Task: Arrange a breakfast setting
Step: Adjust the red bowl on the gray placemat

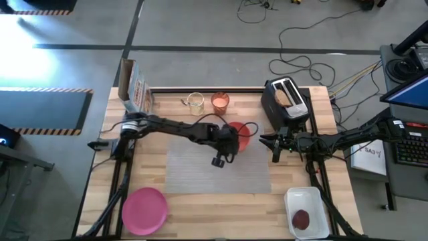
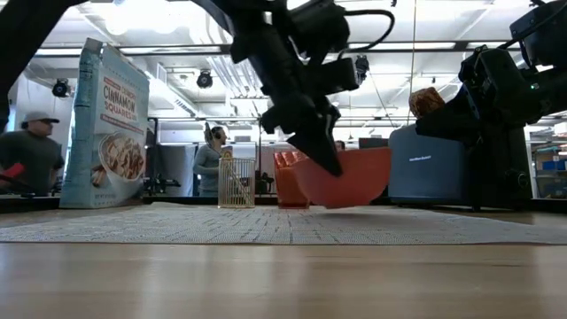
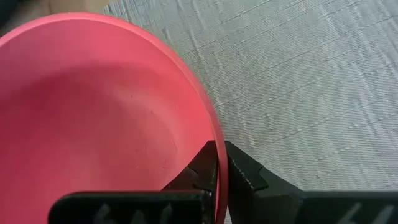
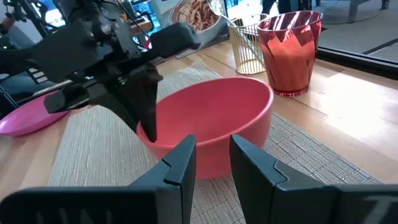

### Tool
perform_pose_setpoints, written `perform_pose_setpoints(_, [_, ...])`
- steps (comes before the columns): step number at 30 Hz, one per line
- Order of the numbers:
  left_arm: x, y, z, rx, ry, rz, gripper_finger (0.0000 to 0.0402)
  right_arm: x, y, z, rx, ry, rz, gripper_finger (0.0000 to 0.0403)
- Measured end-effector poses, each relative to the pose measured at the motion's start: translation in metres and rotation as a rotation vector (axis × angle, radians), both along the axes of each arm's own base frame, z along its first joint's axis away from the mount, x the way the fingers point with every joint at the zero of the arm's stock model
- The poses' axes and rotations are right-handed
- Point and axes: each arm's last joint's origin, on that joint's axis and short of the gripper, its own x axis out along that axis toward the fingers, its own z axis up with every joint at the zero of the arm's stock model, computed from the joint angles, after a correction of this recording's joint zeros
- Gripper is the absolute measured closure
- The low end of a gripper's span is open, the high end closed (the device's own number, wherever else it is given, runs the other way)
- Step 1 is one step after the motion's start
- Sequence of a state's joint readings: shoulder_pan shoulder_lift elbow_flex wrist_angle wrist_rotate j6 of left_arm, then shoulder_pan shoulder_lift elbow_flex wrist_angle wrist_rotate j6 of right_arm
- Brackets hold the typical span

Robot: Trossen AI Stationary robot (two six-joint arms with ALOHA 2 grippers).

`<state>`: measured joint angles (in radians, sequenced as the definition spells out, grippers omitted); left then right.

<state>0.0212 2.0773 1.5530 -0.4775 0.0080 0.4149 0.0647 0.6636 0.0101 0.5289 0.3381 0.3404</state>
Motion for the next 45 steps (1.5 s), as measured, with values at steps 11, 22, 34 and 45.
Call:
perform_pose_setpoints(11, [0.002, 0.004, 0.003, 0.011, 0.028, -0.013, 0.0401, 0.000, 0.000, 0.000, 0.000, 0.000, 0.001, 0.0316])
perform_pose_setpoints(22, [-0.003, 0.003, 0.000, 0.000, 0.080, -0.015, 0.0402, 0.000, 0.000, 0.000, 0.000, 0.000, 0.000, 0.0316])
perform_pose_setpoints(34, [-0.007, 0.003, -0.002, -0.033, 0.128, -0.008, 0.0401, 0.000, 0.000, 0.000, 0.000, 0.000, 0.000, 0.0316])
perform_pose_setpoints(45, [-0.007, 0.003, -0.002, -0.063, 0.122, 0.044, 0.0400, 0.000, 0.000, 0.000, 0.000, 0.000, 0.001, 0.0316])
